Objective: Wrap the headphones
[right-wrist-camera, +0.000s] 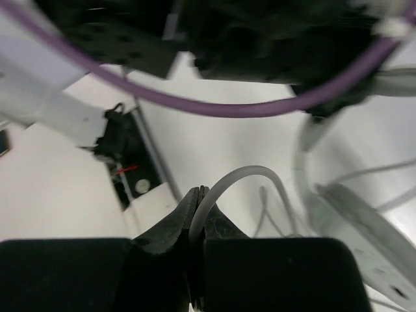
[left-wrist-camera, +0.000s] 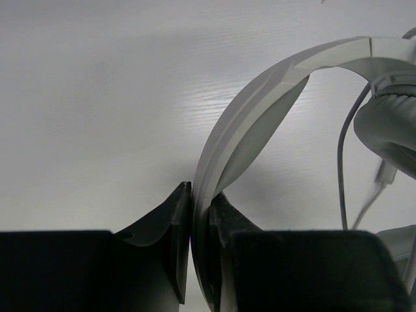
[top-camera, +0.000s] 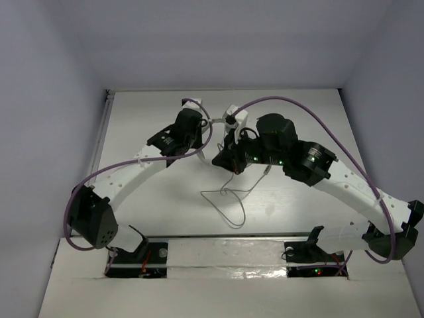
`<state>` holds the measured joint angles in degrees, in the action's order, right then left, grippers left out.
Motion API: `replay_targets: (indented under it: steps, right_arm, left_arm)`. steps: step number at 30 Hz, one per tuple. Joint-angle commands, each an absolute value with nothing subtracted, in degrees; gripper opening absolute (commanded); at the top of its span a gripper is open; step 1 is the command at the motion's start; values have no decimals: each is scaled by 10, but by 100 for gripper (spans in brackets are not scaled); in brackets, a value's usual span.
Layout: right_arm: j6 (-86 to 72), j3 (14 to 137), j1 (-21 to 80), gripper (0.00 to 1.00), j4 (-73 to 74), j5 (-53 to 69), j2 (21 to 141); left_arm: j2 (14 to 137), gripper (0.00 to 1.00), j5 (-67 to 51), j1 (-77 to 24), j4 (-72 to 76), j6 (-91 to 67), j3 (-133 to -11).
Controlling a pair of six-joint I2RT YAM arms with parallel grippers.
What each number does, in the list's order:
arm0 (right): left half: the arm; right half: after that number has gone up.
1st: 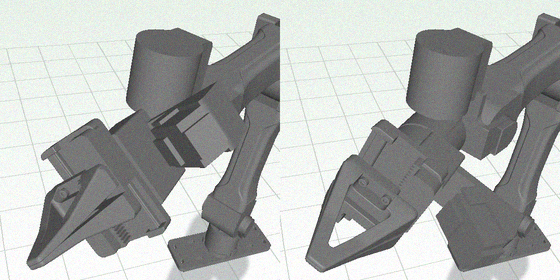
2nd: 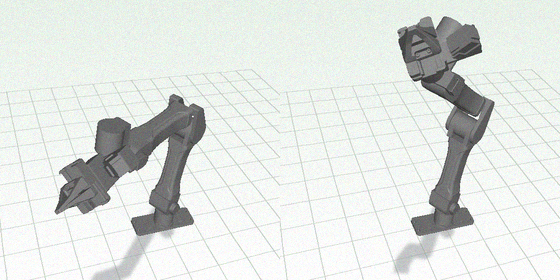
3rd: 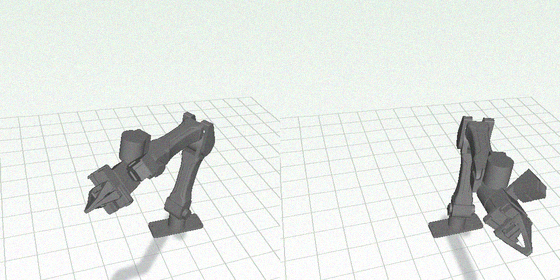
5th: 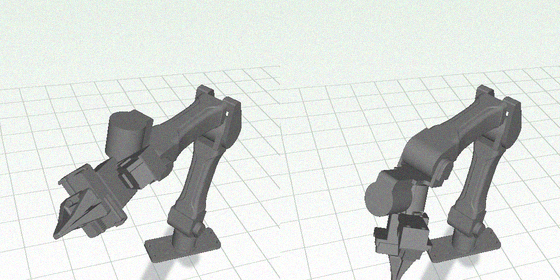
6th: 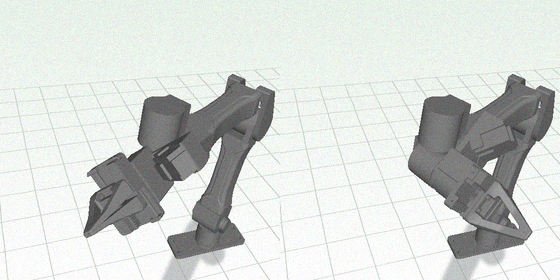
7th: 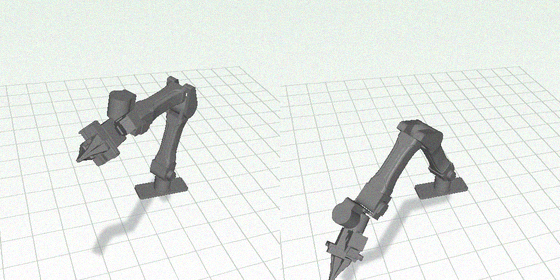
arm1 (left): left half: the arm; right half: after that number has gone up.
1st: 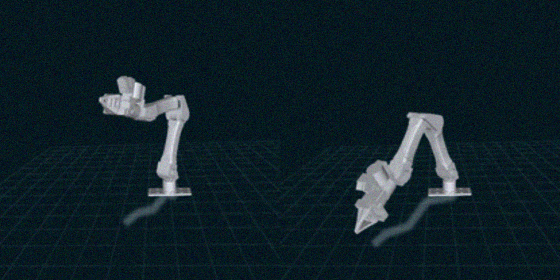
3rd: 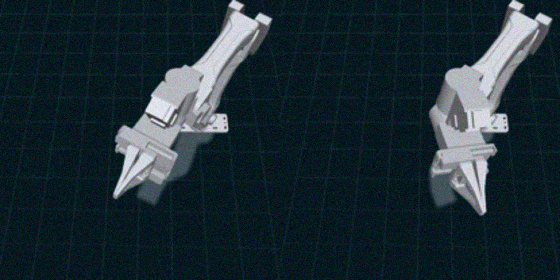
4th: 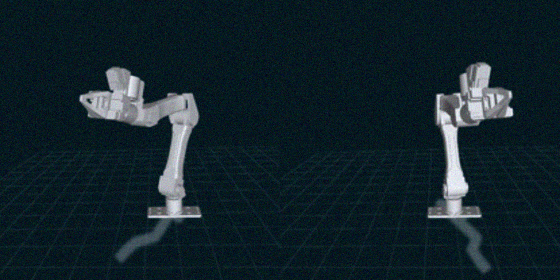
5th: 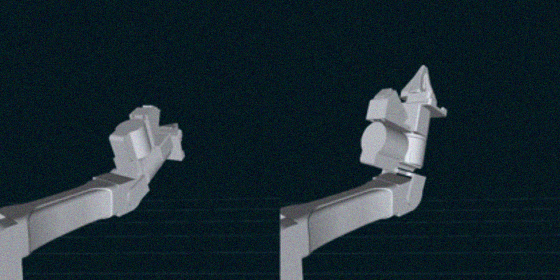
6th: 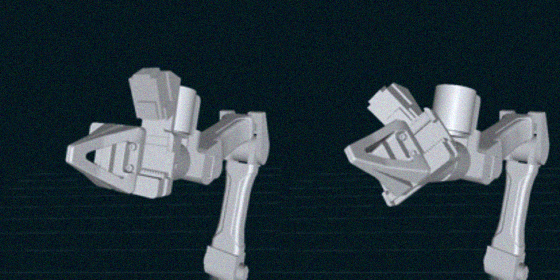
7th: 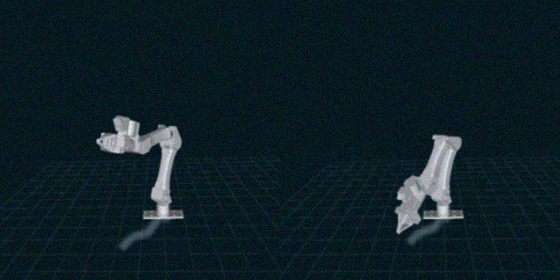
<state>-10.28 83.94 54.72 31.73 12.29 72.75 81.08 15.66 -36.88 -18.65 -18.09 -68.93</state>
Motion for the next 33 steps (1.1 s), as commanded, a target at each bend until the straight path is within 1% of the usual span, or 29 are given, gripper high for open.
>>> replay_targets:
  steps: [1,5,8,10,12,15,16,17,20,22,25,29,33]
  right_arm:
    - [-119,841,567,0,300,227,726]
    - [-117,846,579,0,305,235,746]
    - [-116,872,595,0,301,258,775]
    - [-117,883,601,0,303,246,786]
    - [-122,878,601,0,294,240,785]
    - [-139,841,601,0,256,273,778]
    - [-149,822,606,0,250,271,782]
    - [-152,811,613,0,245,265,782]
    - [-172,774,620,0,207,269,783]
    - [-178,770,628,0,195,278,790]
    - [-174,772,635,0,200,249,804]
    - [-164,778,635,0,198,209,779]
    - [-137,838,635,0,243,142,767]
  left_arm:
    - [816,0,119,-363,-112,-244,-731]
    - [837,0,133,-363,-94,-245,-749]
    - [861,0,137,-363,-79,-261,-770]
    - [877,0,100,-358,-69,-269,-777]
    - [885,0,89,-352,-62,-283,-774]
    - [891,0,16,-321,-33,-312,-769]
    - [894,0,-24,-302,-19,-319,-769]
    - [894,0,-40,-295,-12,-325,-769]
    - [895,0,-46,-288,-6,-332,-773]
    - [899,0,-64,-283,-4,-337,-778]
    - [897,0,-101,-268,20,-358,-769]
    - [895,0,-41,-283,-18,-320,-773]
    - [882,0,34,-306,-36,-295,-736]
